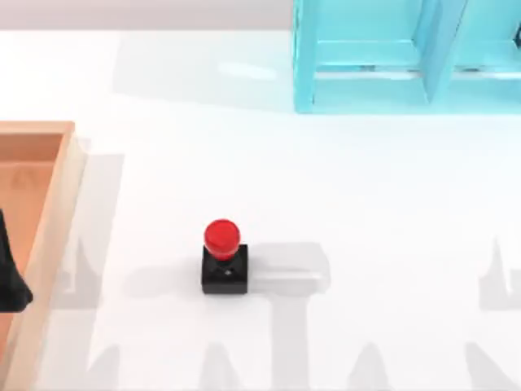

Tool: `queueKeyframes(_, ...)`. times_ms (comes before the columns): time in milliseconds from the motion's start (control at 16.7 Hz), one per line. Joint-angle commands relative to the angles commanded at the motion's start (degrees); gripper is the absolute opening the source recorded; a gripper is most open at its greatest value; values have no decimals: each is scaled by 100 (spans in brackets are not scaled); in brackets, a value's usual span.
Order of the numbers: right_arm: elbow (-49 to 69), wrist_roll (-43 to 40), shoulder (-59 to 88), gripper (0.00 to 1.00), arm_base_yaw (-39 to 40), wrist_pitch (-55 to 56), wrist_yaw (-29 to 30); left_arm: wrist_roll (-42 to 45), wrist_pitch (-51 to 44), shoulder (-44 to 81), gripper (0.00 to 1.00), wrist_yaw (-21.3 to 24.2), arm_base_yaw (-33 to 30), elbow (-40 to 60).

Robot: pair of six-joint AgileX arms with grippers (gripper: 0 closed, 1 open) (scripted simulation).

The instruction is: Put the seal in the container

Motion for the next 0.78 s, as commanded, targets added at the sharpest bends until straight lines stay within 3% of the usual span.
queueKeyframes(360,0,0,0,100,0,0,0,-267,-508,589,100,14,-268,593)
queueKeyframes(780,0,0,0,100,0,0,0,-1349,-2829,3877,100,6,-1392,3628)
